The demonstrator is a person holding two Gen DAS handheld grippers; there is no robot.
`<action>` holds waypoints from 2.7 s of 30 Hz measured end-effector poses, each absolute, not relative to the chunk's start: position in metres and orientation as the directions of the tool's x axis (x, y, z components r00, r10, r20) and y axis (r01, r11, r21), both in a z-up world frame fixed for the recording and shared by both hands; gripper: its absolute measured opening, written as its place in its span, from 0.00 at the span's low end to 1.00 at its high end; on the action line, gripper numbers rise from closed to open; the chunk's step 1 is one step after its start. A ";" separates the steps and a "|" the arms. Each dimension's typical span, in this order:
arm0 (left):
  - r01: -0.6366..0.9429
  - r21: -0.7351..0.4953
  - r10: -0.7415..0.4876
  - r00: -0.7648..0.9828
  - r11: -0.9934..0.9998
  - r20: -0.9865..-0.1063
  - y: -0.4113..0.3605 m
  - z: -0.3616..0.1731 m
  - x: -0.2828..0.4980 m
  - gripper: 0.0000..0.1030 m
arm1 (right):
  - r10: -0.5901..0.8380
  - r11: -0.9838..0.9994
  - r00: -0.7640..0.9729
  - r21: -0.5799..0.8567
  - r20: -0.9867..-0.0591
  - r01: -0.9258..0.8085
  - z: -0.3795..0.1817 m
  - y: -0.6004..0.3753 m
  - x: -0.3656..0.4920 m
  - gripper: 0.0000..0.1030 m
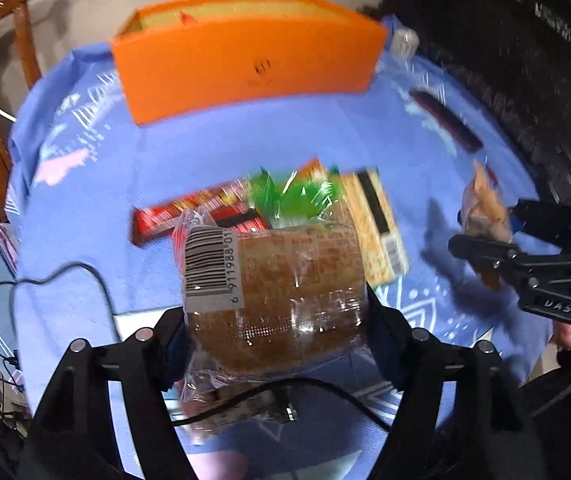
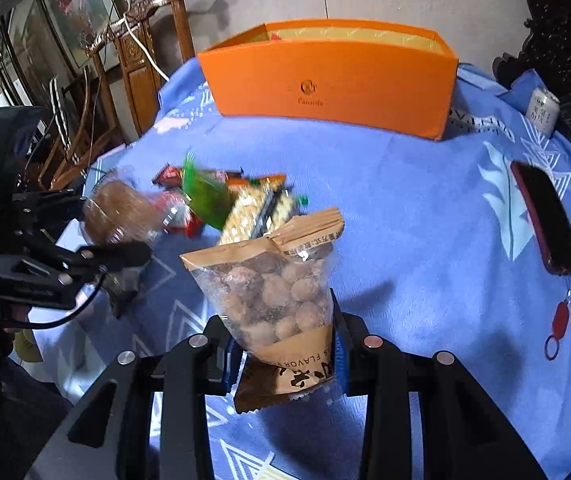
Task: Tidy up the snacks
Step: 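Carry the peanut bag and bread bag over the orange box and open both tools, then grasp the cracker pack with the right tool while the left tool grasps the red bag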
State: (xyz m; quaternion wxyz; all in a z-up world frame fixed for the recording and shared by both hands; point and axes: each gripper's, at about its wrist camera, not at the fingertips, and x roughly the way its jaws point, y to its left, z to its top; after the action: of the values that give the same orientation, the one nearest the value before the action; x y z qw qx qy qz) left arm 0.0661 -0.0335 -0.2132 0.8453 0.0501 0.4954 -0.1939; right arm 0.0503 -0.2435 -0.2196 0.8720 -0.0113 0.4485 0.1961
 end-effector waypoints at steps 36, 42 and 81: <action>0.329 -0.043 -0.276 0.707 0.943 -0.651 -0.051 -0.019 0.330 0.69 | 0.311 0.950 0.794 0.143 -0.522 -0.277 -0.039 -0.254 0.280 0.35; 0.228 0.008 -0.166 0.730 0.974 -0.663 -0.050 -0.028 0.349 0.96 | 0.232 0.972 0.801 0.109 -0.552 -0.207 -0.043 -0.249 0.303 0.93; 0.134 -0.162 -0.210 0.570 0.978 -0.795 0.051 -0.122 0.151 0.96 | 0.244 0.968 0.410 0.194 -0.879 -0.161 -0.252 -0.198 0.121 0.93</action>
State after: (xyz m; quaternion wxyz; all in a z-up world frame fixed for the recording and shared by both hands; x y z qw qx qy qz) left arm 0.1512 0.0515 -0.1217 0.8849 -0.0418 0.4536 -0.0971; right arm 0.1214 -0.1980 -0.2524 0.8389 0.0394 0.5294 0.1206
